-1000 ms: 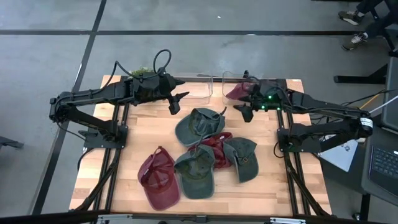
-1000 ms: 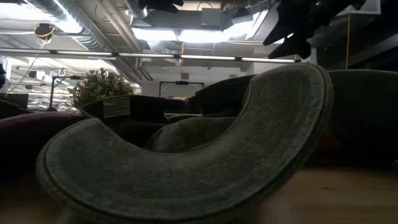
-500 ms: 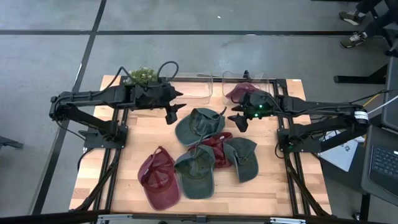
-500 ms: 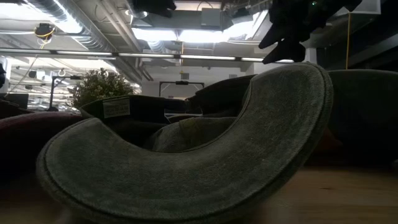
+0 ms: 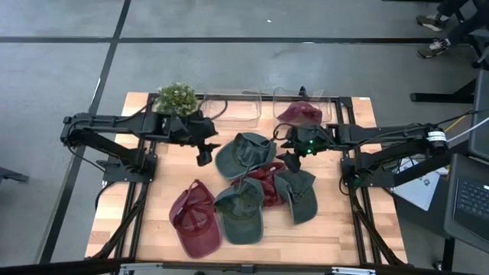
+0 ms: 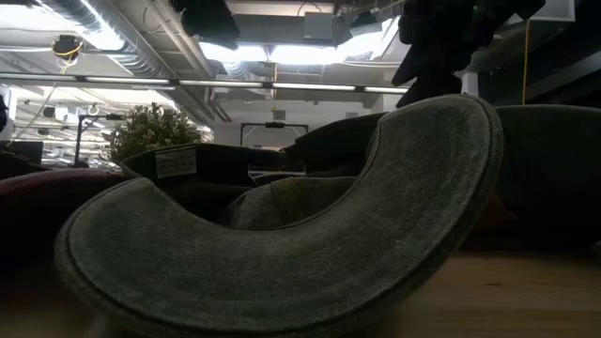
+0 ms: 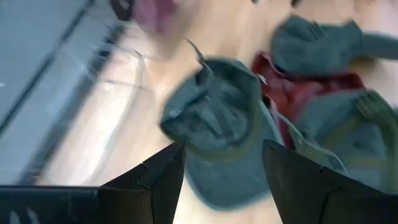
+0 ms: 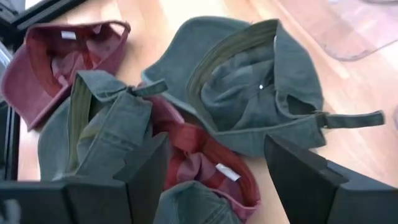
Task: Pick & Place hat
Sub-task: Put the bottom left gray cap into the left transparent bin
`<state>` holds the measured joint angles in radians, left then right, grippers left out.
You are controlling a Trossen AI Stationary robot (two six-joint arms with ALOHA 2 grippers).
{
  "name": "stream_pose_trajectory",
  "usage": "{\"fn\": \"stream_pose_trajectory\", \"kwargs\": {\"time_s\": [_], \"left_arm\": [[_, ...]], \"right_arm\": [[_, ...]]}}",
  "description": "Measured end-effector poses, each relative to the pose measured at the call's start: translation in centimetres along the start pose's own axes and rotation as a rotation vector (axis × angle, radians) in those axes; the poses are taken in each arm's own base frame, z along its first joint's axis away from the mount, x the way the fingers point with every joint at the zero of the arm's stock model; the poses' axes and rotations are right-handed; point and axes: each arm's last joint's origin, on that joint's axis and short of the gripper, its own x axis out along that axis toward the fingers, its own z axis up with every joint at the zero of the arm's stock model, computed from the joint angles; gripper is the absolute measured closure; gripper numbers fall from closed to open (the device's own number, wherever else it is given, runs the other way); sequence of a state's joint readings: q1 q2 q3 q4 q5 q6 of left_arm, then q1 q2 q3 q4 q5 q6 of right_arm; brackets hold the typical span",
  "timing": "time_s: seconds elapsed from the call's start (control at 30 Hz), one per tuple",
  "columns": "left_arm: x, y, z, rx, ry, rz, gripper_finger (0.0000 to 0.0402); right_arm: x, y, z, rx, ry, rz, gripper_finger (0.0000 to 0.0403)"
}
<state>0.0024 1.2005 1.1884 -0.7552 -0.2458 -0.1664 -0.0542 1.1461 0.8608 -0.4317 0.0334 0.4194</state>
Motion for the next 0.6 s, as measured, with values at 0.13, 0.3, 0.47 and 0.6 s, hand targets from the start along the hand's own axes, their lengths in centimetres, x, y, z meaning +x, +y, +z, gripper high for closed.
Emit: {"fn": "stream_pose_trajectory", "kwargs": {"time_s": [0.13,0.3,0.47,0.6], "left_arm": [[1.7,-0.8,-1.7,-0.013,0.013,-0.056,0.0210],[3.6,-1.6,-3.2,-0.042,-0.010,-0.126,0.0227],[4.7,-1.8,-4.1,-0.083,-0.038,-0.157,0.0238],[5.1,-1.8,-4.4,-0.096,-0.061,-0.170,0.0244]], "right_arm": [[0.5,0.3,-0.3,0.001,0.029,-0.001,0.0143],[0.7,0.5,-0.7,0.008,0.058,0.000,0.0143],[0.6,0.6,-1.0,0.049,0.098,0.020,0.0143],[0.6,0.7,-1.2,0.072,0.115,0.019,0.0143]]}}
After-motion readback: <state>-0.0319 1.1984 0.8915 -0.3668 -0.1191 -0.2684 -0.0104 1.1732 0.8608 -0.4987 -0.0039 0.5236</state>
